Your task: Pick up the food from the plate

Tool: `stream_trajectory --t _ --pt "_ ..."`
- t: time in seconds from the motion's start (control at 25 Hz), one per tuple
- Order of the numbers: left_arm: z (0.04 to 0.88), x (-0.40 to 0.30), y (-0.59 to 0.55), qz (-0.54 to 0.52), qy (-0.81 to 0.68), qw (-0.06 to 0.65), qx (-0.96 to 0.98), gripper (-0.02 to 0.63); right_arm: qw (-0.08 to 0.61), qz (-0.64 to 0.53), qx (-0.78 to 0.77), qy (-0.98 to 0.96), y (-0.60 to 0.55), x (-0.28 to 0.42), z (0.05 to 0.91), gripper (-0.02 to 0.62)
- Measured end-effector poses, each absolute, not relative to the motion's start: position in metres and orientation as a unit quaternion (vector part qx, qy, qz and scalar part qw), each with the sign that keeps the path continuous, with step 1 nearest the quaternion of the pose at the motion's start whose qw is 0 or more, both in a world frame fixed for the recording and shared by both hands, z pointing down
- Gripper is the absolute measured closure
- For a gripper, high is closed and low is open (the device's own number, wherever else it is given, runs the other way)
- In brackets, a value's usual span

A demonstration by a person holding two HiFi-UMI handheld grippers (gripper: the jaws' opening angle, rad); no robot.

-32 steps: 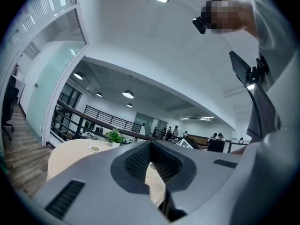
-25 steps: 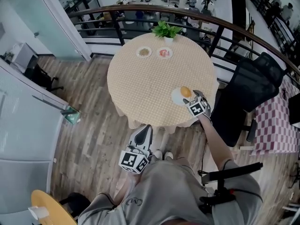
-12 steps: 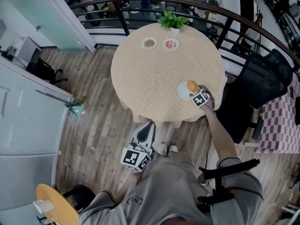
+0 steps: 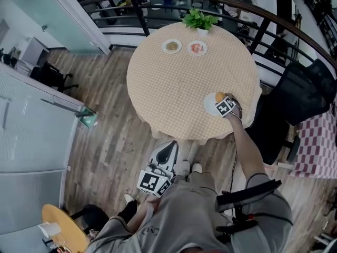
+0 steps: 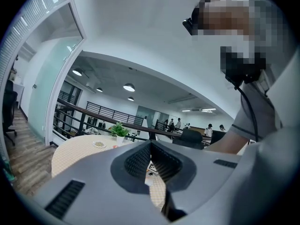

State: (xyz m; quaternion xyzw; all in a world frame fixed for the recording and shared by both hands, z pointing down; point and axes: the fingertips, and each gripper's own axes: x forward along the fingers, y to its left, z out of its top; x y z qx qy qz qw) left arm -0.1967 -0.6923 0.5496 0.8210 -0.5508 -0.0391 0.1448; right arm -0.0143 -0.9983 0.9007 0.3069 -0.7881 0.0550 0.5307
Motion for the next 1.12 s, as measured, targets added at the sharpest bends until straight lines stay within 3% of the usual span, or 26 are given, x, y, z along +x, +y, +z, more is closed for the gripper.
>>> stream_trajectory --t 0.56,1.12 --pt "0.568 -0.222 -0.689 -0.025 -0.586 0.161 0.794 0.609 0.599 -0.049 0.26 -0.756 -1.017 -0.016 0.957 0.267" --pt "0.57 -0.225 -0.69 -0.026 -0.59 0.164 0.79 0.609 0.614 -0.031 0.274 -0.74 -1.018 -0.009 0.96 0.262"
